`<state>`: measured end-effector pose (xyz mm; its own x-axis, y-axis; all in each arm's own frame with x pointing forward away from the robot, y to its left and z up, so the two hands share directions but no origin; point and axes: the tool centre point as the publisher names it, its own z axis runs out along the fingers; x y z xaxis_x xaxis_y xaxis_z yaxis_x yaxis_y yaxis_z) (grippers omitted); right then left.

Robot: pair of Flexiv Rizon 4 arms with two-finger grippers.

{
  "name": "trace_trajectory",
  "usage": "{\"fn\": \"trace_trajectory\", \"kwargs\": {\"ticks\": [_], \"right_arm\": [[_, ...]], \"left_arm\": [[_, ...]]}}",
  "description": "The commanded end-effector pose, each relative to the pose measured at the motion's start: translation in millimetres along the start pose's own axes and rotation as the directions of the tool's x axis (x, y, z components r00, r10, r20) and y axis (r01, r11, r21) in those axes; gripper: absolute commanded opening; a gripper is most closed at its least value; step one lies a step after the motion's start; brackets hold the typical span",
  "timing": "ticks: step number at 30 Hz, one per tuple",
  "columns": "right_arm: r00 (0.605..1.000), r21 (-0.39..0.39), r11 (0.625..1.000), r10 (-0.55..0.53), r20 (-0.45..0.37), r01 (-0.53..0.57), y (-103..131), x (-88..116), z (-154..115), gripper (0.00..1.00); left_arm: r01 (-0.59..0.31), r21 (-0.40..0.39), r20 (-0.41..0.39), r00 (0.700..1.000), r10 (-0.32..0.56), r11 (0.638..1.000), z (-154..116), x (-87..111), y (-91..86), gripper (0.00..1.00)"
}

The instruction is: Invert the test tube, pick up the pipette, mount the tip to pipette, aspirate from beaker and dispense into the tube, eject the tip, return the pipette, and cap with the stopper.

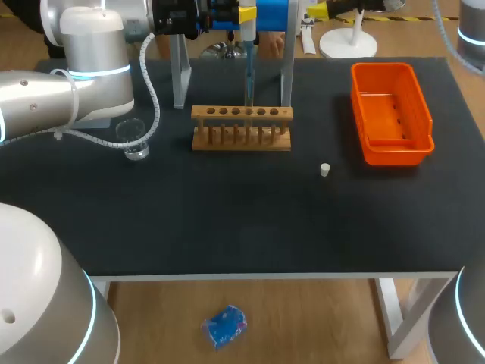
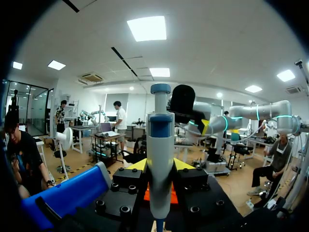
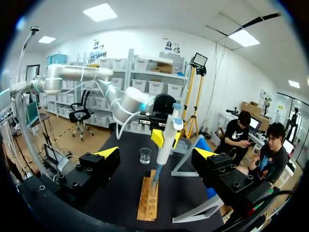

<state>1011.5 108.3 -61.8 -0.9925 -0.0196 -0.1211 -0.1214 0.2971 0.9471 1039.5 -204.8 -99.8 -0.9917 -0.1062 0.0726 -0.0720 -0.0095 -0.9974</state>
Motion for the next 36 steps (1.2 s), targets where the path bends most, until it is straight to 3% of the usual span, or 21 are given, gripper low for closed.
{"fn": "trace_trajectory", "kwargs": {"ticks": [1,8,15,33,34,35,36], "right_arm": [[0.998,0.058,0.998,0.018,-0.055,-0.015,17.5,-21.0,6.1,1.00],[0.994,0.154,0.987,0.051,-0.102,-0.035,37.4,-36.3,10.4,1.00],[0.991,0.246,0.969,0.050,-0.125,-0.018,42.8,-34.3,13.5,1.00],[0.991,0.237,0.971,0.047,-0.129,-0.016,40.4,-32.8,20.3,1.00],[0.991,0.230,0.973,0.048,-0.123,-0.019,41.0,-34.3,21.4,0.85],[0.991,0.216,0.976,0.037,-0.126,-0.009,42.6,-35.0,23.3,0.45],[0.991,0.213,0.977,0.034,-0.128,-0.006,44.4,-35.7,24.8,0.36]], "left_arm": [[-0.001,0.000,0.001,1.000,0.001,1.000,0.6,-0.3,0.0,0.00],[-0.001,0.000,0.001,1.000,0.001,1.000,0.6,-0.3,0.0,0.00],[-0.001,0.000,0.001,1.000,0.001,1.000,0.6,-0.3,0.0,0.00],[-0.001,0.000,0.001,1.000,0.001,1.000,0.6,-0.3,0.0,0.00],[-0.001,0.000,0.001,1.000,0.001,1.000,0.6,-0.3,0.0,0.00],[-0.001,0.000,0.001,1.000,0.001,1.000,0.6,-0.3,0.0,0.00],[-0.001,0.000,0.001,1.000,0.001,1.000,0.6,-0.3,0.0,0.00]]}}
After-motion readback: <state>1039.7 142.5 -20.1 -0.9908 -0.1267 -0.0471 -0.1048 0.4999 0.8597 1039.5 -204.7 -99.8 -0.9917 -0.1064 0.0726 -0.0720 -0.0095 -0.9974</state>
